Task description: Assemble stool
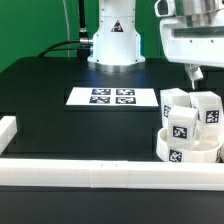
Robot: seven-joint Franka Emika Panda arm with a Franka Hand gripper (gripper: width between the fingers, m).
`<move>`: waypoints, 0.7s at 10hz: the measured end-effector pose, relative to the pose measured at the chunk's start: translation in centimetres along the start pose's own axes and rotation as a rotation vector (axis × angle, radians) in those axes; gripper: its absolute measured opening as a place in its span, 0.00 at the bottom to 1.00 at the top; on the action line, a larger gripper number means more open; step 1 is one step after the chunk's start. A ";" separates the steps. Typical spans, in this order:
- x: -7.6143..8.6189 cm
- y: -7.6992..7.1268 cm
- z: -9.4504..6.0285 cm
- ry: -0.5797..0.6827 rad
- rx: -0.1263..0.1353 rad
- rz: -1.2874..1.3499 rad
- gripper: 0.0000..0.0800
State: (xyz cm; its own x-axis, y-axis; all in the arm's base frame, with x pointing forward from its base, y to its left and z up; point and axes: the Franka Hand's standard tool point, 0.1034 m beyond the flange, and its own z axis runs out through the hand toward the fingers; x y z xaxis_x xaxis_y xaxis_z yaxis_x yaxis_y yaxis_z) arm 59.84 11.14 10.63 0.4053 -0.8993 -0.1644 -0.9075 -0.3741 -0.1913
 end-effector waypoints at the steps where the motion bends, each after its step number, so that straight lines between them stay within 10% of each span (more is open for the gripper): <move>1: 0.2 0.0 0.0 -0.003 0.007 -0.003 0.81; 4: 0.0 0.0 0.1 -0.003 0.005 -0.111 0.81; 7: -0.5 -0.3 -0.5 -0.020 -0.051 -0.433 0.81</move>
Offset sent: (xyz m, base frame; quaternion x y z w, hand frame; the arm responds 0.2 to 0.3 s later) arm 0.0000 0.0000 0.0000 0.0000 0.0000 -0.1296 0.9916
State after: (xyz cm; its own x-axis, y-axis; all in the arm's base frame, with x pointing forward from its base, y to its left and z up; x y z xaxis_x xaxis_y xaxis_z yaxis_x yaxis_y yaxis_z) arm 59.89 11.59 11.27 0.7516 -0.6523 -0.0986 -0.6571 -0.7270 -0.1993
